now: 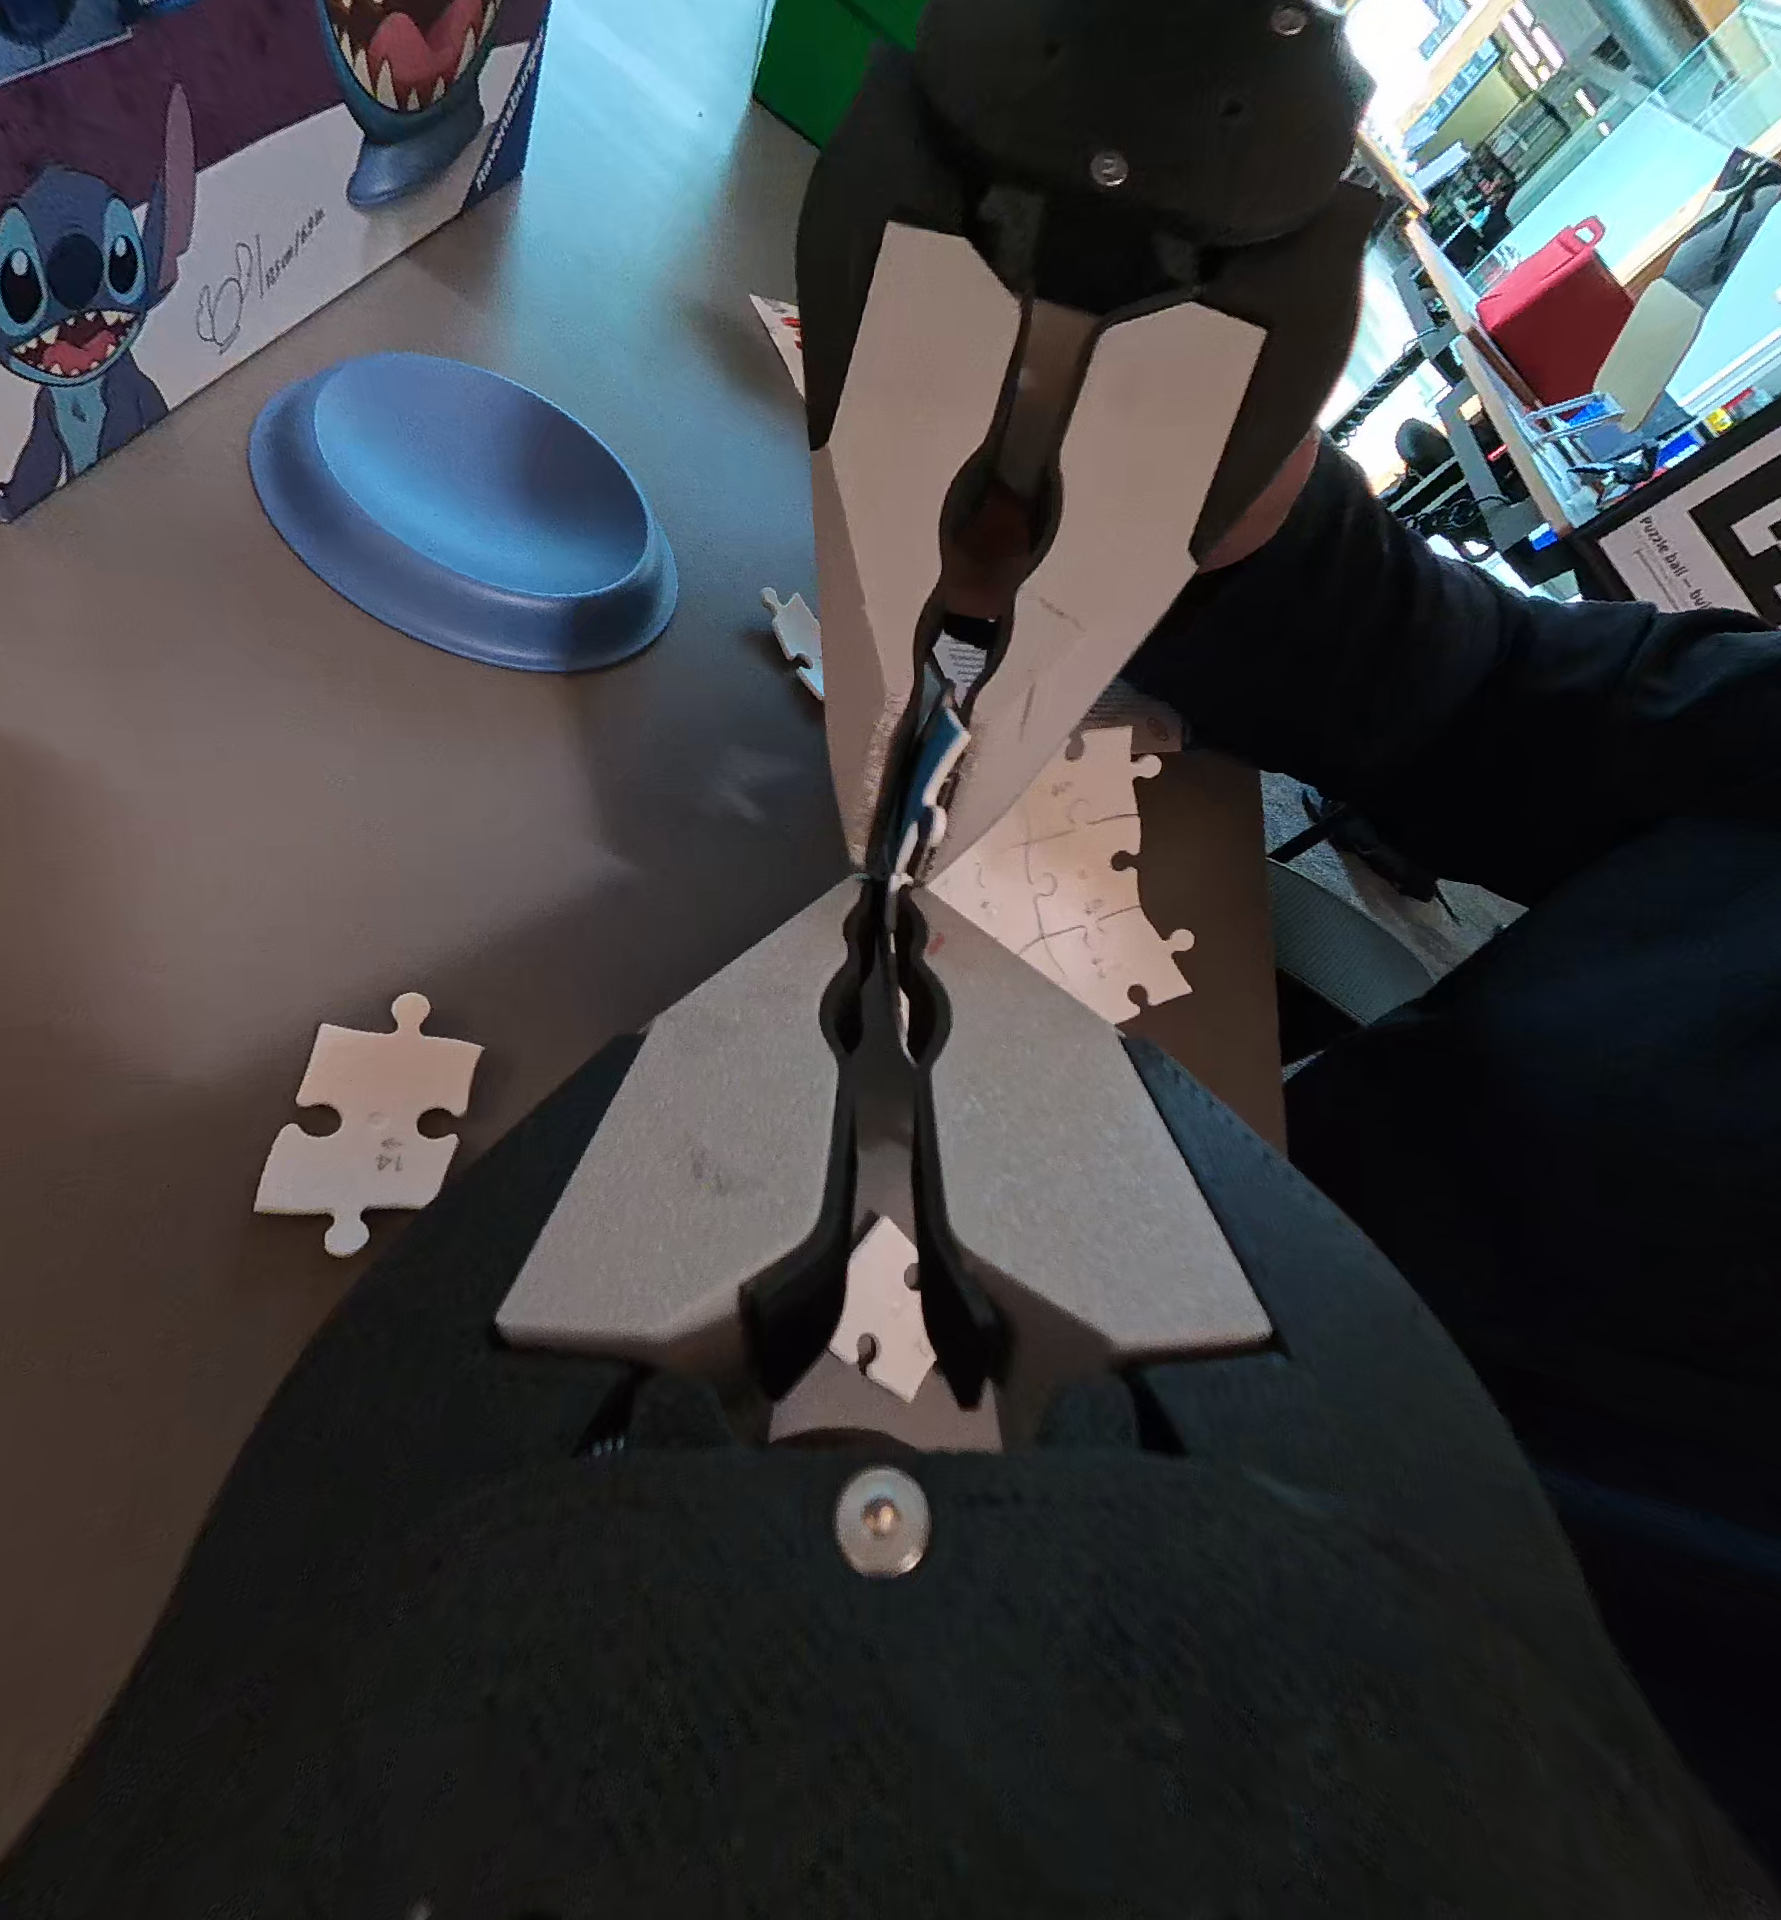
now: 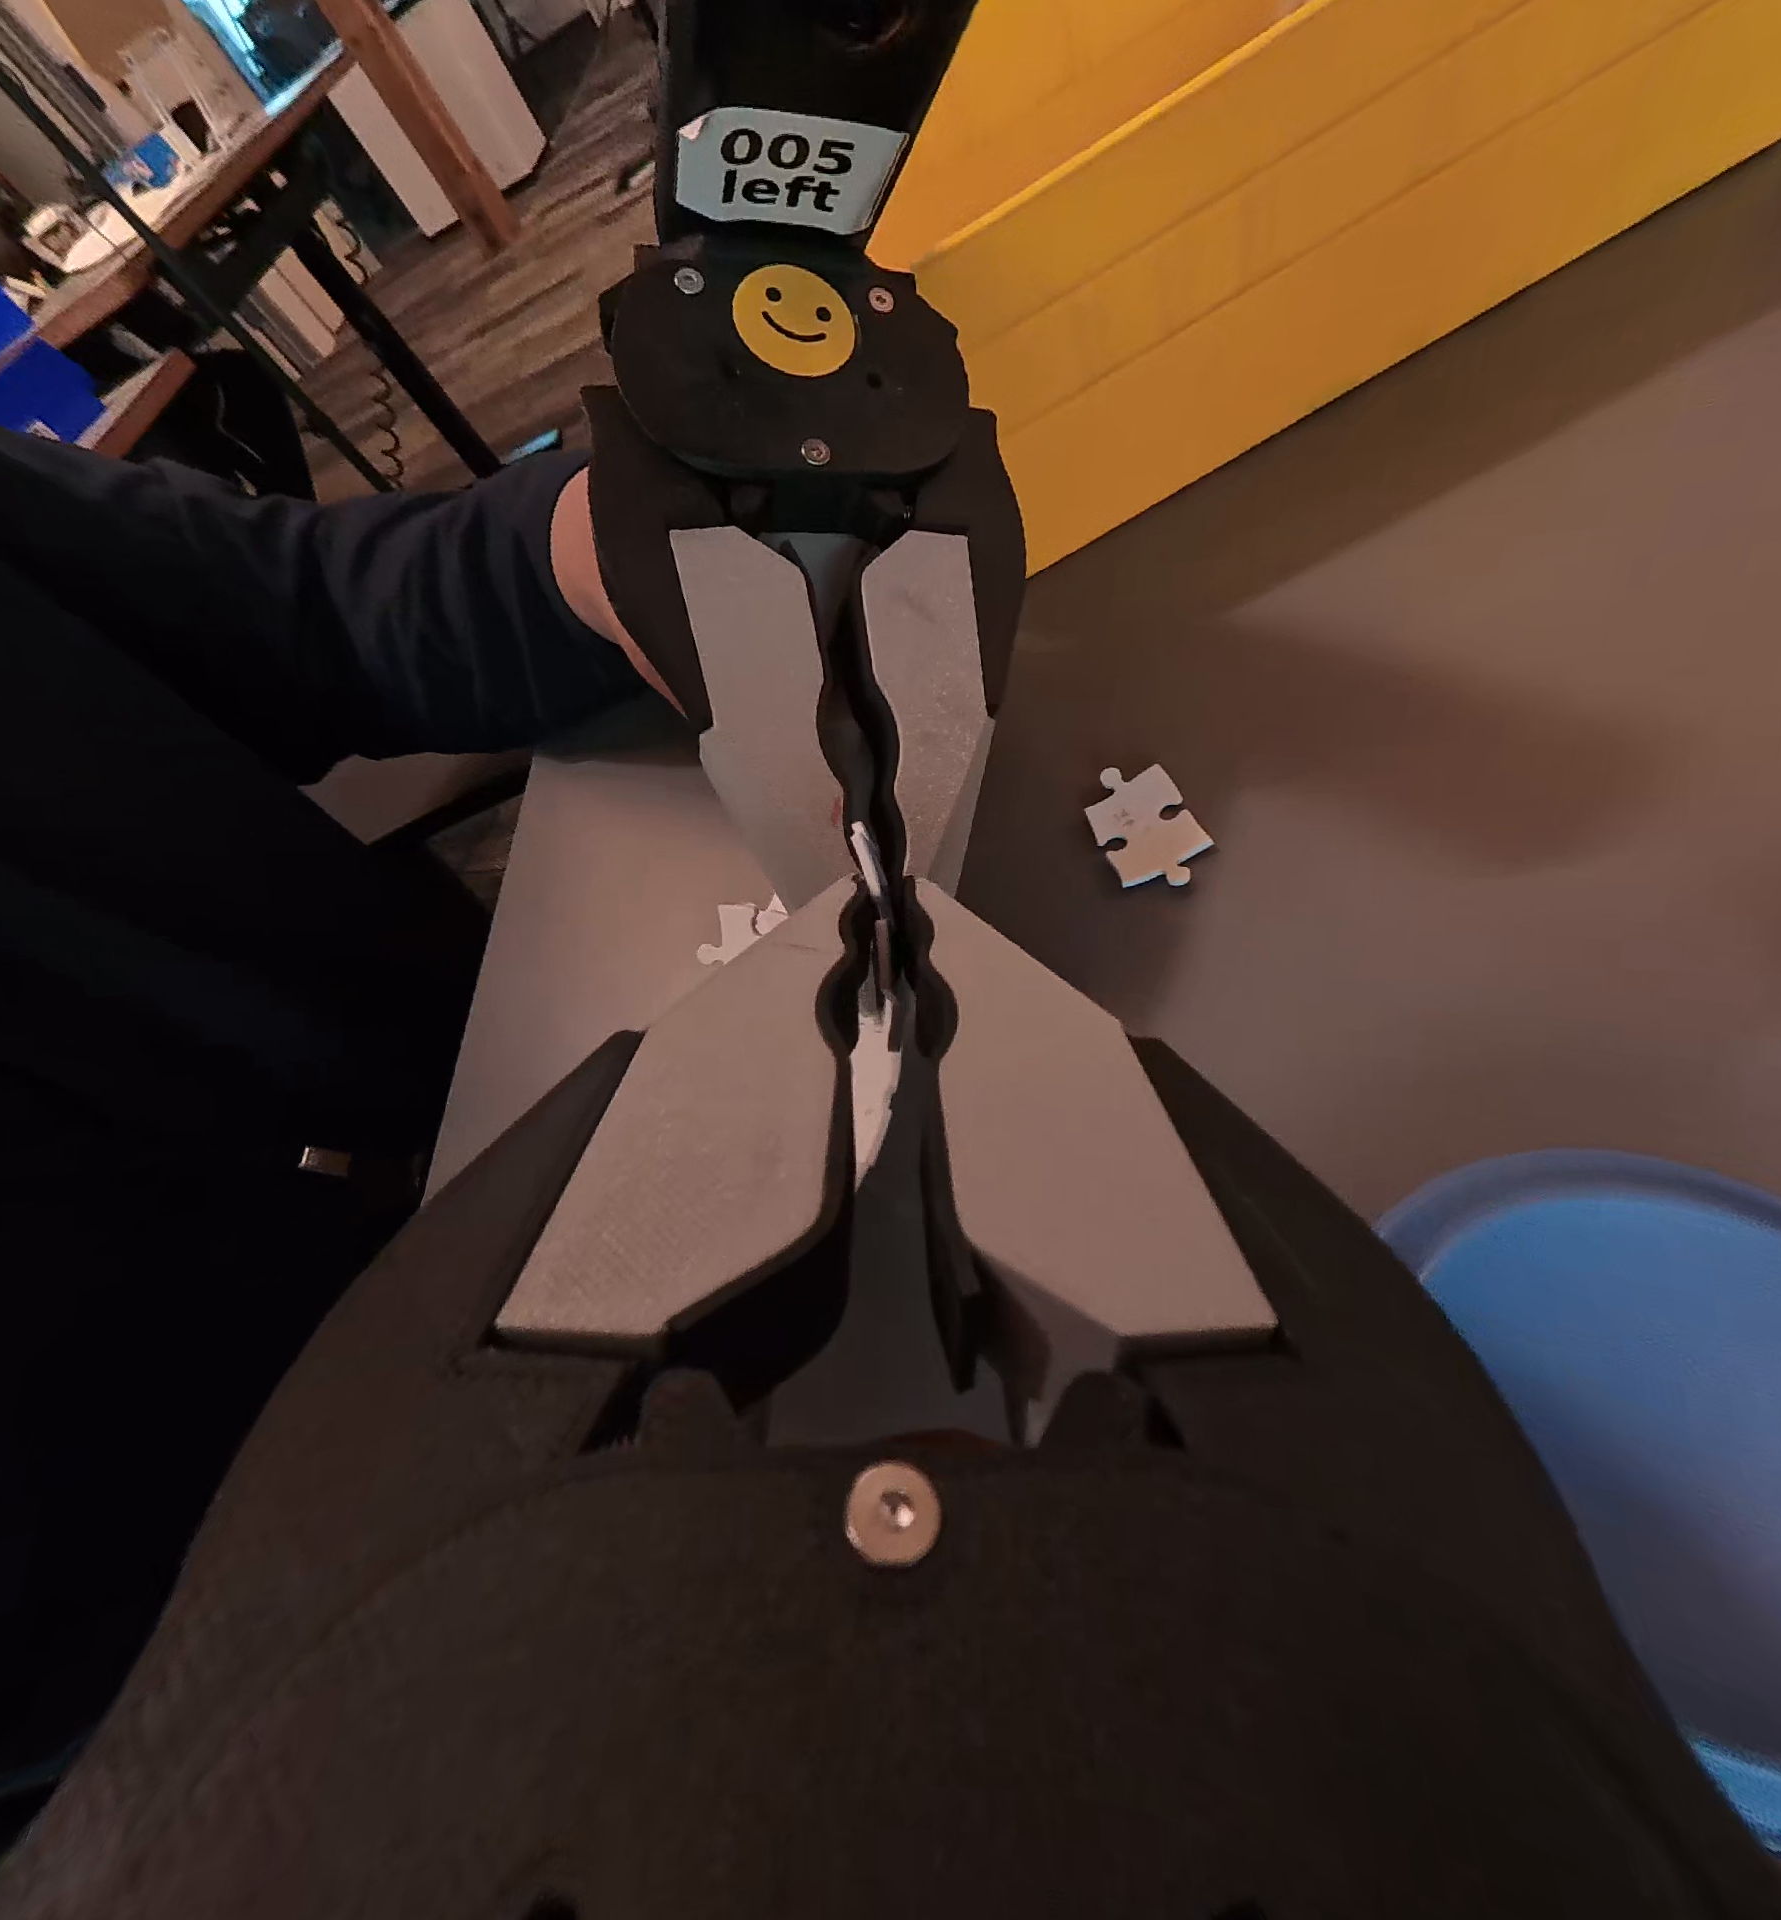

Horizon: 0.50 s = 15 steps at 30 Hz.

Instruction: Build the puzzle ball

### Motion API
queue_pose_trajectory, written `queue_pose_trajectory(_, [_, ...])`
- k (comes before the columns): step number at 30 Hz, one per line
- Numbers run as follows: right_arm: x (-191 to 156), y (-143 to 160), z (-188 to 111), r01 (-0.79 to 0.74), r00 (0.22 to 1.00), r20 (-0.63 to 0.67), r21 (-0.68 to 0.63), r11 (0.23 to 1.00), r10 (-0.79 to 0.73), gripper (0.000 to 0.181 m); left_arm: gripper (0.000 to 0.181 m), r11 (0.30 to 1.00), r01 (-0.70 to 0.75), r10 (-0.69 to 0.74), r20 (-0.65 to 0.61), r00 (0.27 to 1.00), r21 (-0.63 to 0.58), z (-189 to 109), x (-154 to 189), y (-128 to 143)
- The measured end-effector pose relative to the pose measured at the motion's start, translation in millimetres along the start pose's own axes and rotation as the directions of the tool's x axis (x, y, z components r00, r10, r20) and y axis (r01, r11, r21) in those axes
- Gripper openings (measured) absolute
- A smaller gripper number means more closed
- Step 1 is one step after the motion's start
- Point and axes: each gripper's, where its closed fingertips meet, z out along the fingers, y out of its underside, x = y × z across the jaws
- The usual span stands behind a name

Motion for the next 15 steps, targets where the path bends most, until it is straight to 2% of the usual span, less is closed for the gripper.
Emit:
queue_pose_trajectory(7, [-0.6,2.3,-0.4,-0.013,1.0,0.028,-0.003,1.0,0.013,0.002,0.0,1.0,0.005,-0.005,-0.008,1.0,0.007,-2.5,0.6,-0.5])
queue_pose_trajectory(15, [2.9,5.5,1.8,0.002,1.0,-0.032,-0.023,1.0,-0.002,0.0,0.0,1.0,0.013,-0.013,0.023,1.0,-0.001,-1.8,-3.4,1.6])
